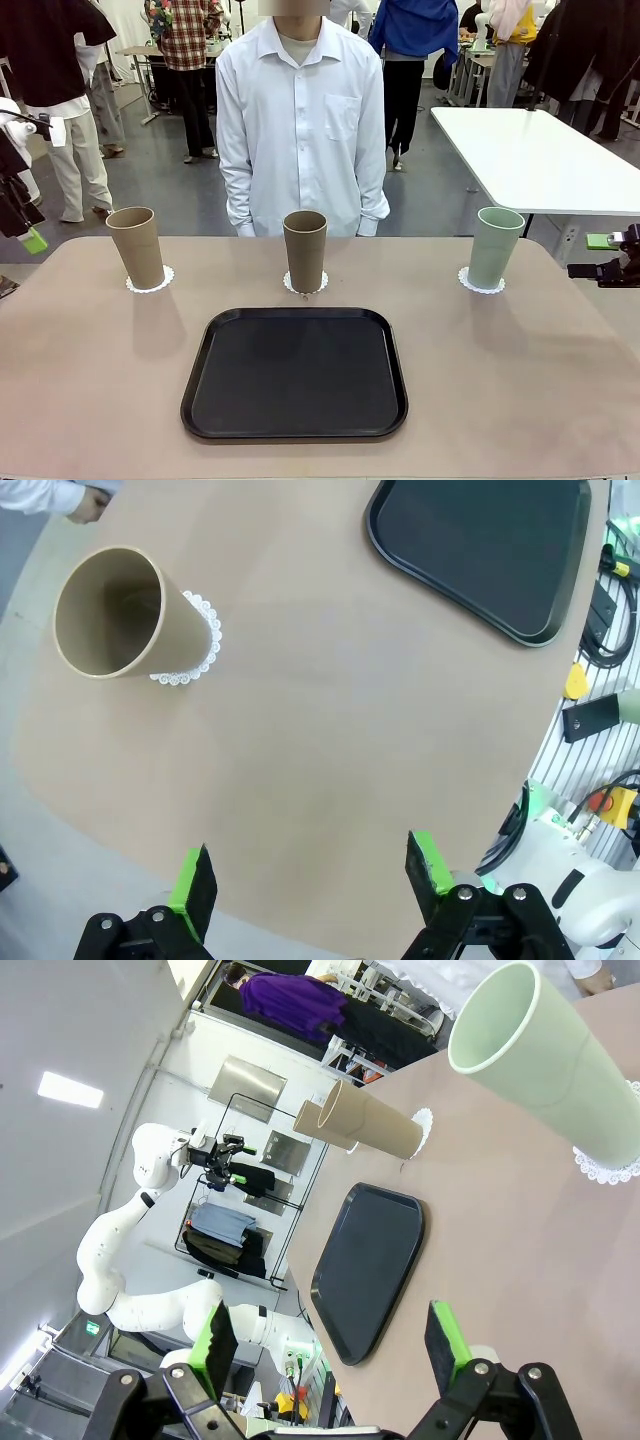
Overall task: Place coasters on the table and set cups on them.
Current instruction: Take one Reusable plastic cup from the Flat Tray and place it on a coaster set by the human.
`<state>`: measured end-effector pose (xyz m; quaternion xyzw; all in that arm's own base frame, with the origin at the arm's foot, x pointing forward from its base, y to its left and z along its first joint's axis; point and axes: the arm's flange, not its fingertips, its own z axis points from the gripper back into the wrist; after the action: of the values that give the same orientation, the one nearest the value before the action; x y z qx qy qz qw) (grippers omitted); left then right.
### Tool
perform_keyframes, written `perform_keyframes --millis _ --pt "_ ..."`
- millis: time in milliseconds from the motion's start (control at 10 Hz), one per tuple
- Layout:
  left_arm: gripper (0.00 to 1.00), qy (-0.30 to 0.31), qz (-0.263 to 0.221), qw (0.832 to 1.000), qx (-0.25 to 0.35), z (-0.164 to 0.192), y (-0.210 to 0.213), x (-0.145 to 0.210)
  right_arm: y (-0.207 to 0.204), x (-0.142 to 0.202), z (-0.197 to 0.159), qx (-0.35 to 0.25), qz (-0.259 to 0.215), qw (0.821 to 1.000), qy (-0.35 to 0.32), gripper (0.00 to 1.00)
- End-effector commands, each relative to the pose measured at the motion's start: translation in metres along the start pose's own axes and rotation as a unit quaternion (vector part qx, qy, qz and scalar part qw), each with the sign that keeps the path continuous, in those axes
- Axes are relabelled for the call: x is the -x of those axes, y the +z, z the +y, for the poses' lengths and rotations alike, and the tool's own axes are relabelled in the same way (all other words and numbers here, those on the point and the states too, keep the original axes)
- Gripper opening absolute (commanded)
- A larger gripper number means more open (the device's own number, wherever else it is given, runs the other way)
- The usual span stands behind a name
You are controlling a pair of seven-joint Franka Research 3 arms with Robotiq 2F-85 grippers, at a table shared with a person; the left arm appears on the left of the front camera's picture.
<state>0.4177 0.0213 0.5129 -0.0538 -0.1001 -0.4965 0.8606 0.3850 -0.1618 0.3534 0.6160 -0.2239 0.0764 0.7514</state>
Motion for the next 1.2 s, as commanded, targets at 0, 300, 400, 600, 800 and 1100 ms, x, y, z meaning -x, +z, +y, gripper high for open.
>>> perform_keyframes --millis 0,300,400,600,800,1100 --pt "1.00 -0.008 -0.002 1.000 0.004 0.002 0.001 -0.001 0.000 0.000 0.001 -0.003 -0.001 1.000 0.003 1.00" --pt "1.00 -0.008 -0.002 1.000 0.004 0.002 0.001 -0.001 0.000 0.000 0.001 -0.003 -0.001 1.000 0.003 1.00" --pt "1.00 -0.008 -0.002 1.000 0.004 0.002 0.001 -0.001 0.000 0.000 0.001 -0.003 -0.001 1.000 0.003 1.00" --pt "1.00 -0.001 -0.002 1.000 0.002 0.000 -0.001 0.000 0.000 0.000 0.001 -0.003 -0.001 1.000 0.003 1.00" --pt "1.00 0.145 -0.053 0.986 0.070 0.025 -0.006 0.041 0.000 0.000 0.001 -0.003 -0.001 1.000 0.003 1.00" --pt "1.00 0.262 -0.182 0.920 0.230 0.069 -0.025 0.122 0.000 0.000 0.001 -0.003 -0.001 1.000 0.003 1.00"
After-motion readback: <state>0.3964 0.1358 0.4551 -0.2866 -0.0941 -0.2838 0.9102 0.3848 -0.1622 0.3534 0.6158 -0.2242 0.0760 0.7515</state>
